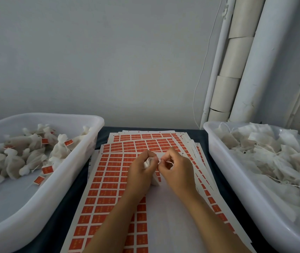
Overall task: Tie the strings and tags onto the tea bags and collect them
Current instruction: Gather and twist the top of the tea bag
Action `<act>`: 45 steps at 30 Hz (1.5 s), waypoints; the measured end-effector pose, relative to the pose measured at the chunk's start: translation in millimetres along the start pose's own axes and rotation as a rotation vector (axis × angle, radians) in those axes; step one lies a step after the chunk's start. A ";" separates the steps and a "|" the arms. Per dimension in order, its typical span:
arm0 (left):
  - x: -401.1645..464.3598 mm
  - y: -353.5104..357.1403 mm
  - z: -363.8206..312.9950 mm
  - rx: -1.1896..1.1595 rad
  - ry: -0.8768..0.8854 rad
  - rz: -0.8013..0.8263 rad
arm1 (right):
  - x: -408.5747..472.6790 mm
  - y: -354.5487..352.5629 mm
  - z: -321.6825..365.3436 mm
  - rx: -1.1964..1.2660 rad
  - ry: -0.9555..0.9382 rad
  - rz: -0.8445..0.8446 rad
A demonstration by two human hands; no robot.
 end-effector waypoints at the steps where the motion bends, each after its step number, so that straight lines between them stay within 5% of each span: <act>1: -0.1 -1.4 0.2 0.003 -0.002 -0.012 | -0.1 -0.8 -1.4 -0.009 0.017 -0.010; 10: -1.3 -15.9 13.2 -0.200 -0.170 -0.153 | -0.7 -5.5 -22.1 0.132 0.187 -0.068; 16: -2.1 -8.0 11.7 -0.125 -0.167 -0.012 | -6.1 -7.9 -38.0 0.243 0.253 -0.091; 23: -5.6 -11.0 12.8 -0.144 -0.194 -0.045 | -5.0 -4.8 -36.9 0.190 0.250 -0.062; 34: -11.9 14.6 9.3 -0.177 -0.299 0.322 | -6.9 -1.7 -50.8 0.196 0.292 -0.016; 45: -13.6 12.0 -3.0 -0.533 -0.270 0.293 | -6.7 19.8 -35.5 0.111 0.193 0.155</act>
Point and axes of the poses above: each hand's wrist, its own x-axis towards the middle knuckle, its own y-axis out of the palm, z = x × y, the point moved 8 cm from there along x, towards the middle knuckle, and after that the axes turned 12 degrees about z, right-handed, at the moved point
